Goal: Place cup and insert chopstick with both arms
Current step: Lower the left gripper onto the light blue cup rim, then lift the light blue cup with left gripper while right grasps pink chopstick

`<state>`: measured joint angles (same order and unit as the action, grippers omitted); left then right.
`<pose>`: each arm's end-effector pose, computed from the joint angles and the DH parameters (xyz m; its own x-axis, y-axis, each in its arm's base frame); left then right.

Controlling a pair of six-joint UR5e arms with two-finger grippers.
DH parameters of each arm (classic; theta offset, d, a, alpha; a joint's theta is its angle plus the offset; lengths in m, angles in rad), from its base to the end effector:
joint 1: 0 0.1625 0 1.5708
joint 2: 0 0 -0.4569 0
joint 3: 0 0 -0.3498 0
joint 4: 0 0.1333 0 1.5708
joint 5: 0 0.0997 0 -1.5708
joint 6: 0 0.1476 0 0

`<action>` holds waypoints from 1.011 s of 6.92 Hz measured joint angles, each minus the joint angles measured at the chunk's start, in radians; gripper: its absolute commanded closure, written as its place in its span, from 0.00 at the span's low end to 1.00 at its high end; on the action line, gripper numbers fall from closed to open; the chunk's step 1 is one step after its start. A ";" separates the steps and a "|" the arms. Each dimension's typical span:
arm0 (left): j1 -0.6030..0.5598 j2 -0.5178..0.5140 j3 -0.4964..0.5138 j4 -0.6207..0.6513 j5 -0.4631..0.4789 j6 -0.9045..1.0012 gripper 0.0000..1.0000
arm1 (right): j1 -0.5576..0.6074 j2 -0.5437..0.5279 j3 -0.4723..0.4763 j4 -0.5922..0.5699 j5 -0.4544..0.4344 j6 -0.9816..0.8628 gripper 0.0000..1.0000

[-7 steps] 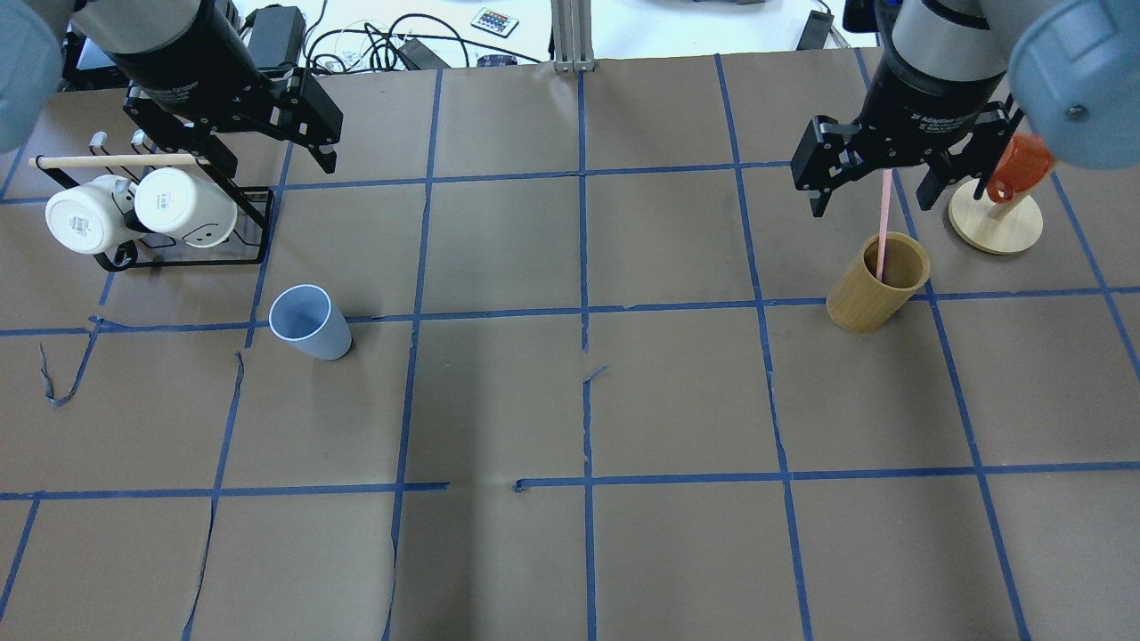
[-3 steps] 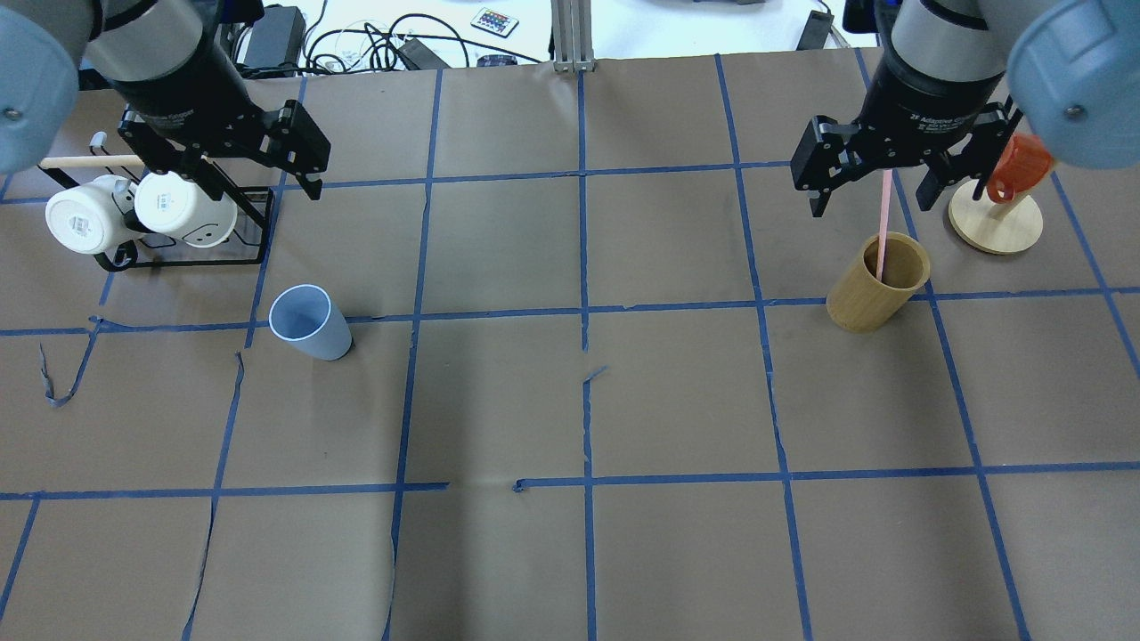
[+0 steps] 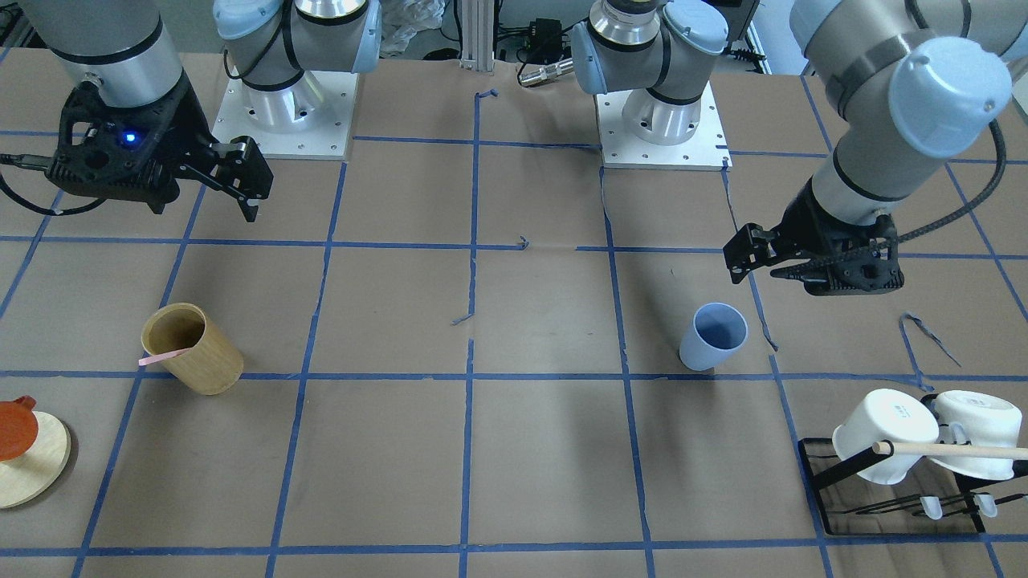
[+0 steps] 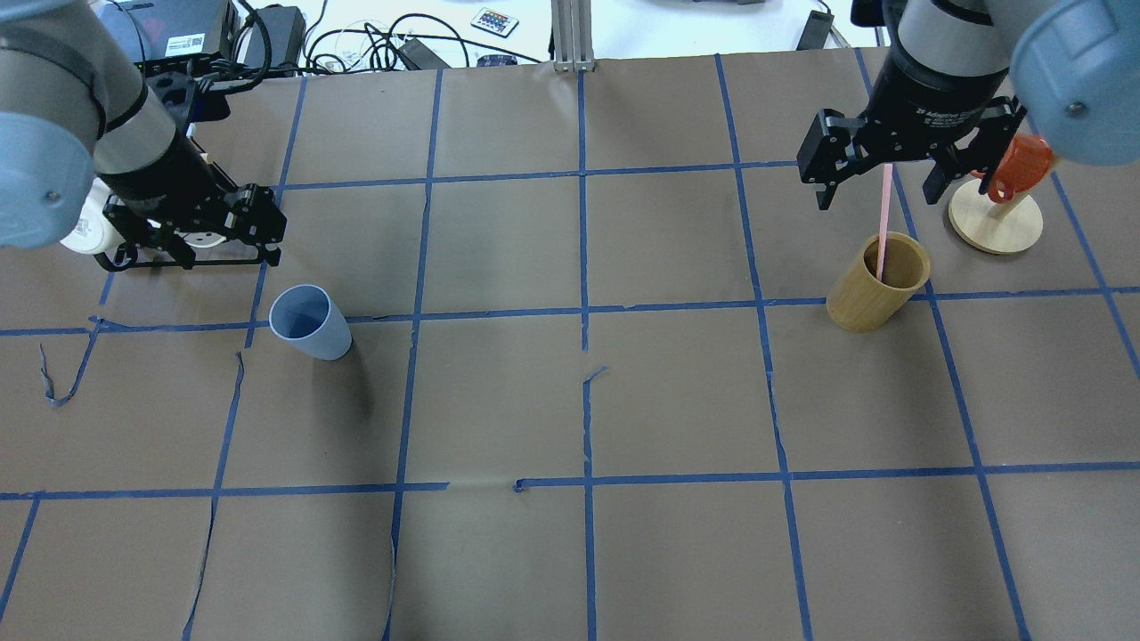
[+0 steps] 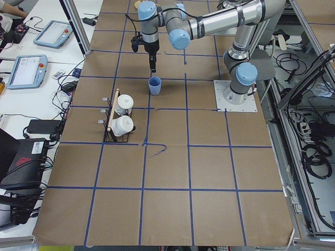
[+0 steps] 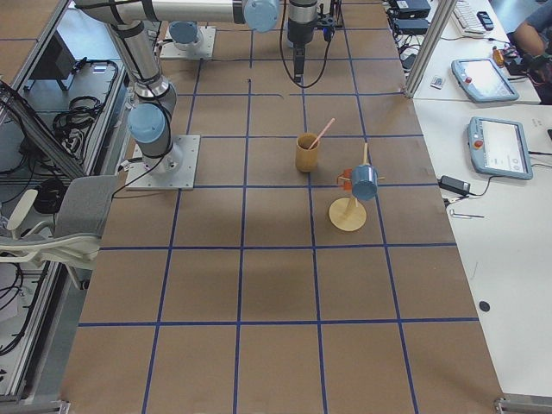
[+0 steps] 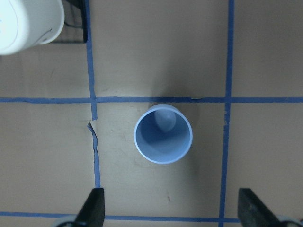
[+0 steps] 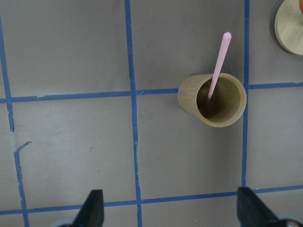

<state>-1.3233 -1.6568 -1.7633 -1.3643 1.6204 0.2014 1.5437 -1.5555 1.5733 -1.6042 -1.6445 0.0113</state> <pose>-0.0084 -0.4811 0.3673 -0.9985 -0.0429 -0.0341 -0.0455 0.9957 0.0804 0.1100 -0.4619 0.4675 -0.9965 0.0395 0.0735 0.0384 0.9991 -0.0164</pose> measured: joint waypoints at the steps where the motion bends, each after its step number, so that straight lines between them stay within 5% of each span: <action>1: 0.016 -0.022 -0.028 0.047 -0.010 0.000 0.04 | -0.002 0.023 0.000 -0.054 -0.003 -0.012 0.00; 5: 0.025 -0.141 -0.115 0.263 -0.049 0.019 0.00 | -0.071 0.093 0.063 -0.244 -0.033 -0.108 0.00; 6: 0.027 -0.150 -0.132 0.272 -0.048 0.021 0.27 | -0.089 0.106 0.134 -0.377 -0.036 -0.168 0.00; 7: 0.028 -0.154 -0.140 0.273 -0.046 0.021 0.99 | -0.098 0.112 0.197 -0.495 -0.040 -0.217 0.00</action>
<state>-1.2953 -1.8104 -1.9030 -1.0913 1.5741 0.2225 1.4460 -1.4434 1.7702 -2.0995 -1.6845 -0.2059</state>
